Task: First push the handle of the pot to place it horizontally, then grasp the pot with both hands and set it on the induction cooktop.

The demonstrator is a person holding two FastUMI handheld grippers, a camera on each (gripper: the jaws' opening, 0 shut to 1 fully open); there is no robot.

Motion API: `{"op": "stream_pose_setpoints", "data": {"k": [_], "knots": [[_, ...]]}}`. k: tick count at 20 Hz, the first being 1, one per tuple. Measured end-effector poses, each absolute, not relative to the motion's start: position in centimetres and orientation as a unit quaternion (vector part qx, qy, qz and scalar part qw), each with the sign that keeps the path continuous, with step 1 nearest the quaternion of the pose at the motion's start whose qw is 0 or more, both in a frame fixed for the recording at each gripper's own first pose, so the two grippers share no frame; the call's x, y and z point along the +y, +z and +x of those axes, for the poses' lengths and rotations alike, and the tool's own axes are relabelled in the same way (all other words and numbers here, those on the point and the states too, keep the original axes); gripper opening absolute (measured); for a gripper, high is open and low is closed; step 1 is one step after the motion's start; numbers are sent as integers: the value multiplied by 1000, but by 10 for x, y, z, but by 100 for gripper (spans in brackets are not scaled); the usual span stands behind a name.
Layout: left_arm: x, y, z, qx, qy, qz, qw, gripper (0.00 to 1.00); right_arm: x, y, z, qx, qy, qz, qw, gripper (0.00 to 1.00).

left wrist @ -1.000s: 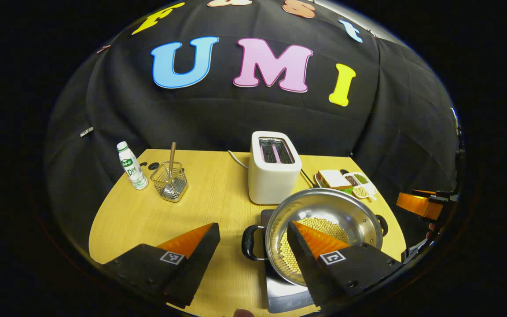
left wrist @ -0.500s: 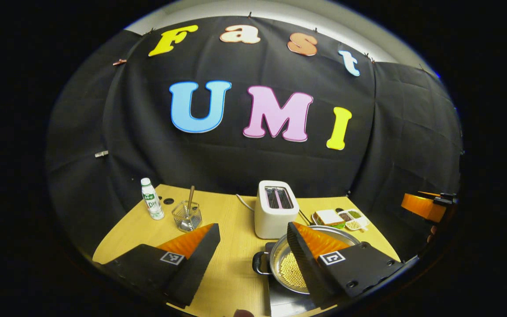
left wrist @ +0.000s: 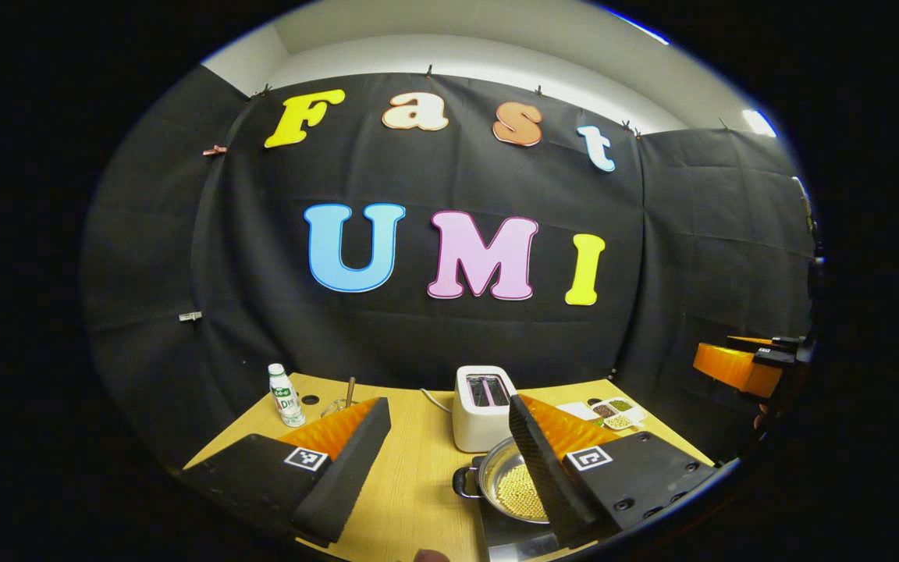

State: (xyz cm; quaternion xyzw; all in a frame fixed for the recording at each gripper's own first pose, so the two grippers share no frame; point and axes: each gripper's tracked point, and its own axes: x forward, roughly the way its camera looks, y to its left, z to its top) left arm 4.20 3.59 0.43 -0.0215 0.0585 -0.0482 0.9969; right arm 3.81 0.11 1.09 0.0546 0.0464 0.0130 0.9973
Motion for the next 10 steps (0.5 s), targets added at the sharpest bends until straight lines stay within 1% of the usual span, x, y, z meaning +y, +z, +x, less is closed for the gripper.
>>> {"op": "stream_pose_setpoints", "data": {"k": [6, 7, 8, 10], "knots": [[29, 8, 31, 52, -49, -11, 997, 95, -3, 11, 30, 39, 5, 42, 998, 98], [28, 8, 30, 52, -53, -8, 997, 98, -4, 12, 31, 39, 2, 45, 998, 98], [26, 7, 30, 53, -56, -6, 997, 95, -6, 12, 32, 40, -2, 48, 998, 98], [23, 6, 32, 54, -60, -4, 997, 95, -8, 10, 33, 42, -7, 48, 998, 98]]}}
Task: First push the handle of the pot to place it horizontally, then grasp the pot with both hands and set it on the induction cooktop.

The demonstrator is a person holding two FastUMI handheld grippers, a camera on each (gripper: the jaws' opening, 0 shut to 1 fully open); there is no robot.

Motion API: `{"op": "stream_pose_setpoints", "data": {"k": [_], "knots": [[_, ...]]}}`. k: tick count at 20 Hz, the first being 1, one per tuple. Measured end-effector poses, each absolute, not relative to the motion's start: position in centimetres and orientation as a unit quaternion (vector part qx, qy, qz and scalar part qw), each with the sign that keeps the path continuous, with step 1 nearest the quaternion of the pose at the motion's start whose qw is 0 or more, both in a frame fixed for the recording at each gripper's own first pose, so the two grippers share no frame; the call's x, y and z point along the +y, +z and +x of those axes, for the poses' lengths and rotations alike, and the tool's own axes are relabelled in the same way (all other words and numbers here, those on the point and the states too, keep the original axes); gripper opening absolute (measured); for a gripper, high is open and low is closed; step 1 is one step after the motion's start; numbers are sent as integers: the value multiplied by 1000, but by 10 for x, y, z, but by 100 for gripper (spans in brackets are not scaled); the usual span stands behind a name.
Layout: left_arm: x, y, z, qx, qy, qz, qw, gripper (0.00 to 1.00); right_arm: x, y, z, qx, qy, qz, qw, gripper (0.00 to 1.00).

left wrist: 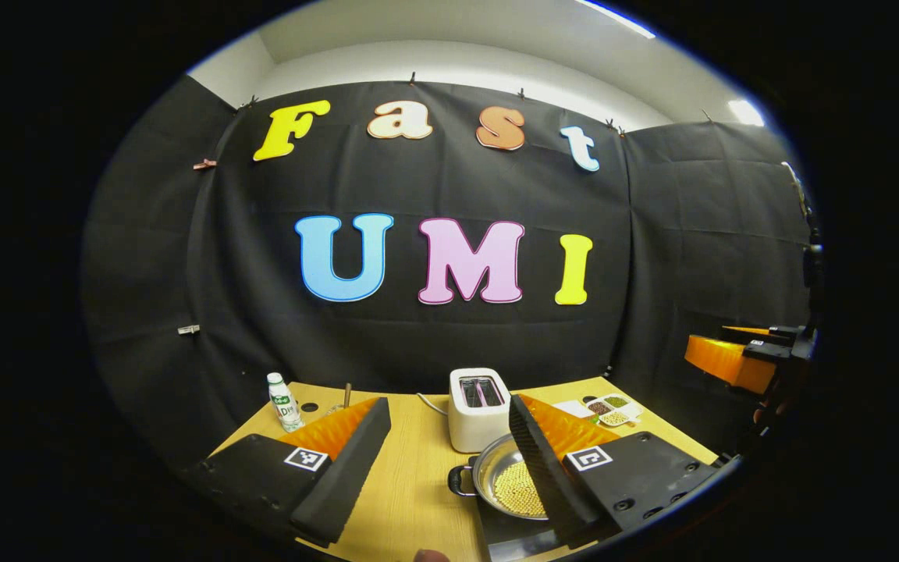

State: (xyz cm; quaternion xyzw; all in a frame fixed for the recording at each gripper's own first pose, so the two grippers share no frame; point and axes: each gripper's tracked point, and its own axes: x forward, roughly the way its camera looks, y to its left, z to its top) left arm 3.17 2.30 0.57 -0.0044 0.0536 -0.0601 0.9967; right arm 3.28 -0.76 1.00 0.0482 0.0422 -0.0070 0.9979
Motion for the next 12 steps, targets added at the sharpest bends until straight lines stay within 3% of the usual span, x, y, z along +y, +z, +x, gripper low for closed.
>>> {"op": "stream_pose_setpoints", "data": {"k": [12], "knots": [[15, -2, 42, 63, -76, 9, 995, 95, -3, -3, 36, 58, -14, 46, 997, 98]]}}
